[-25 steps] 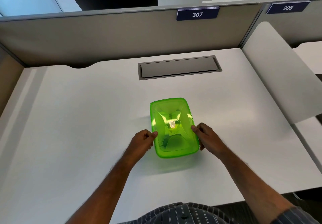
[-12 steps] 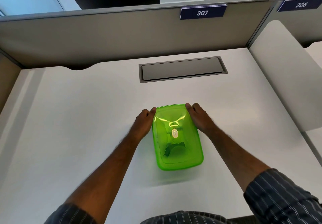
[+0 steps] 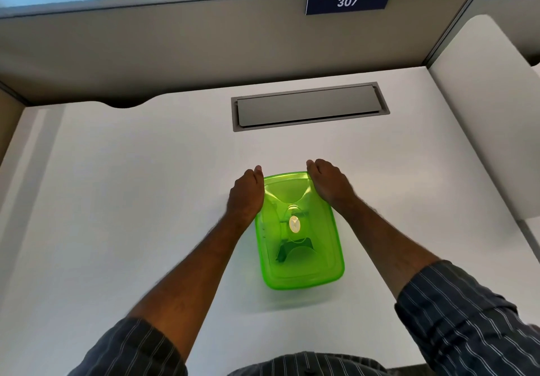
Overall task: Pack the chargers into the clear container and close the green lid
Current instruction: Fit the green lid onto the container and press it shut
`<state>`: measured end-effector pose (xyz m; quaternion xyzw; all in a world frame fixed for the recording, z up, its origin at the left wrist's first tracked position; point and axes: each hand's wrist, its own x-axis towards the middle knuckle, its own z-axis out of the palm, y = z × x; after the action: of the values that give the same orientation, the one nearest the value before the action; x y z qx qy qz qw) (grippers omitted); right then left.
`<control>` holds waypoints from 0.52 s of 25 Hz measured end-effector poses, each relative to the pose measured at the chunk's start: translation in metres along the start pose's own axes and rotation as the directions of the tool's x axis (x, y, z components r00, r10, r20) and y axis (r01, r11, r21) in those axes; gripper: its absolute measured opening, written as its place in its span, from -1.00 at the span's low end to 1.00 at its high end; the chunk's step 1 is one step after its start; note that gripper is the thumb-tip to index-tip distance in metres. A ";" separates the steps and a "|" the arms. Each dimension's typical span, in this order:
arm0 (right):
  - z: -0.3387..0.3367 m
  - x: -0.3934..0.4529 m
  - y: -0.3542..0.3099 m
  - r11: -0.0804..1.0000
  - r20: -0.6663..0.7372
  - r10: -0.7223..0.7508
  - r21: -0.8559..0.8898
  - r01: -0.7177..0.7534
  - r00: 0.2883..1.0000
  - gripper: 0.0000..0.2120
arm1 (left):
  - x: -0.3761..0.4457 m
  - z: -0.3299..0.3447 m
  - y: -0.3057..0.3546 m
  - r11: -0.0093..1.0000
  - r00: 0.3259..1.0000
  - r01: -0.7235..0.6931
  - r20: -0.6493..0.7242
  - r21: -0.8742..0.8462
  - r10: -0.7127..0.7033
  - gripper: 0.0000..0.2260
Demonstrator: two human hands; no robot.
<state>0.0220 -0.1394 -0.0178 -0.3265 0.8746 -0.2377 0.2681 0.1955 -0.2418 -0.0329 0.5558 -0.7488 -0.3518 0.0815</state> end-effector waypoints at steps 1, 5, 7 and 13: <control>0.000 0.000 -0.001 1.000 -0.003 0.001 -0.003 -0.001 1.000 -0.62 | 0.000 0.000 0.000 1.000 1.000 -0.004 -0.007 -0.001 0.004 -0.50; -0.001 -0.004 -0.002 1.000 -0.022 -0.011 -0.014 0.011 1.000 -0.61 | -0.004 0.000 -0.002 0.997 1.000 -0.016 -0.025 -0.078 0.014 -0.57; -0.005 -0.009 -0.002 1.000 -0.020 0.000 0.023 0.001 1.000 -0.55 | -0.008 -0.004 -0.004 0.989 1.000 0.007 -0.022 -0.145 -0.011 -0.58; -0.015 -0.047 0.009 0.989 -0.003 0.035 0.147 -0.034 0.999 -0.50 | -0.046 -0.012 -0.021 0.975 1.000 0.019 0.011 -0.222 -0.017 -0.62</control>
<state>0.0389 -0.0972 0.0028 -0.2901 0.8611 -0.2977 0.2929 0.2349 -0.2084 -0.0248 0.5483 -0.7002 -0.4365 0.1365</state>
